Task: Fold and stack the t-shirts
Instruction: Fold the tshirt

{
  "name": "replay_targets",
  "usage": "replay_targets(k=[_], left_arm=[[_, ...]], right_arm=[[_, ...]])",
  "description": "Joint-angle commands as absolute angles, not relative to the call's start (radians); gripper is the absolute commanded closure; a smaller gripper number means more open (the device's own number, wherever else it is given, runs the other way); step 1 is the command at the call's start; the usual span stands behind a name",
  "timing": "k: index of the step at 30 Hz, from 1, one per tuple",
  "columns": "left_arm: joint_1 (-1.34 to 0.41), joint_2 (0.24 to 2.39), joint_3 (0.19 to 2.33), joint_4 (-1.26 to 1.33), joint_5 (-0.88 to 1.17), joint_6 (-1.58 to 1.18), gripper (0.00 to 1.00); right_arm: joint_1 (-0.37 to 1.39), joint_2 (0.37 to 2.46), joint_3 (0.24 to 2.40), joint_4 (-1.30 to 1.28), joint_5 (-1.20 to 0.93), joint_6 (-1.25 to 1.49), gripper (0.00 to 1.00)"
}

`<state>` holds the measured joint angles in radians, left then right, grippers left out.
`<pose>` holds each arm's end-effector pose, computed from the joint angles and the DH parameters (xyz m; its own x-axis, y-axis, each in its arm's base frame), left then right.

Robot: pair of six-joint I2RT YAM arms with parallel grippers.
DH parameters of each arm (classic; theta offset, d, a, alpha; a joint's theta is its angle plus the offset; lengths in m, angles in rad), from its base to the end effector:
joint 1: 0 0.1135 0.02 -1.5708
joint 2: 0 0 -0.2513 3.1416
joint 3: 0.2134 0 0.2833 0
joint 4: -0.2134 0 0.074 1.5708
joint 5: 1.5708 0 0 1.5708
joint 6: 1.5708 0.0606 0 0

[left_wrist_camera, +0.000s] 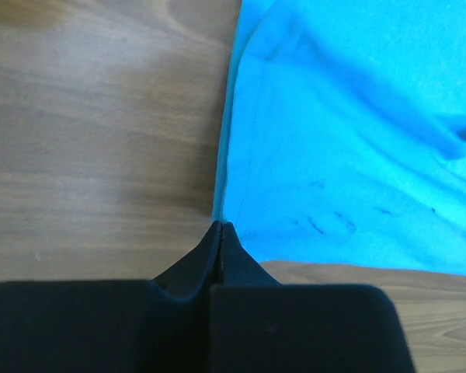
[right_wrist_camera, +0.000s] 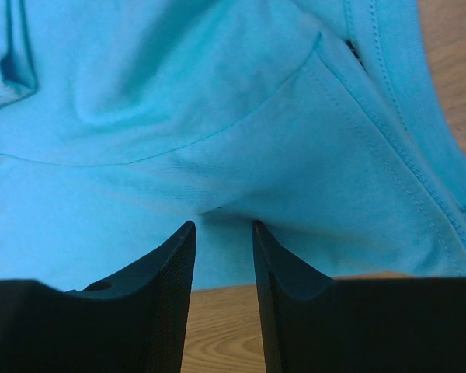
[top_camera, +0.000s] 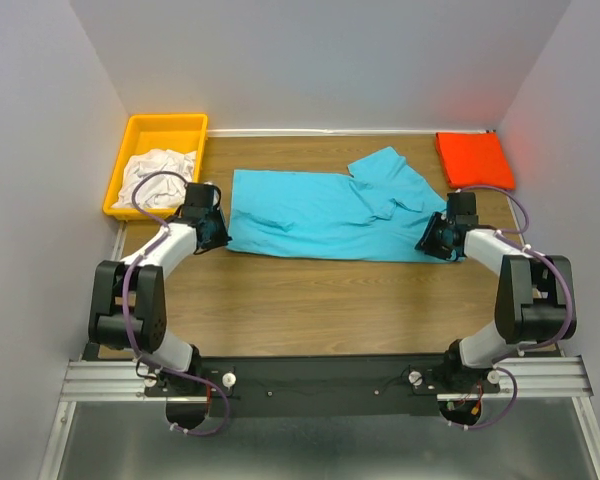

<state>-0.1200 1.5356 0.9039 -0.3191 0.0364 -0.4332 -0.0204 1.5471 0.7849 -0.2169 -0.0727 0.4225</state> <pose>0.3454 -0.0439 0.1401 -0.7924 -0.3270 -0.5149 -0.2115 0.9391 -0.2708 0.3308 -0.0023 0.1054 -0.7651 0.4247 -0.4840 0.3219 0.9033 0.2837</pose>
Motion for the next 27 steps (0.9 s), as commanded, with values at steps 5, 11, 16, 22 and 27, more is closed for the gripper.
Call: replay_targets(k=[5,11,16,22,27], left_arm=[[-0.094,1.436,0.766,-0.359,-0.037,-0.449,1.0],[-0.094,1.433,0.727,-0.357,-0.031,-0.468,0.96],[-0.094,1.37,0.73,-0.377,-0.051,-0.483,0.63],[-0.097,1.304,0.796,-0.365,0.027,-0.479,0.62],[-0.132,1.337,0.856,-0.321,0.07,-0.466,0.72]], right_arm=[[-0.035,1.578,0.746,-0.212,0.051,0.483,0.58],[-0.035,1.568,0.759,-0.225,0.029,0.45,0.58],[-0.034,1.536,0.79,-0.242,-0.029,0.413,0.57],[-0.023,1.508,0.863,-0.242,-0.181,0.388,0.57],[0.041,1.532,0.932,-0.216,-0.284,0.358,0.57]])
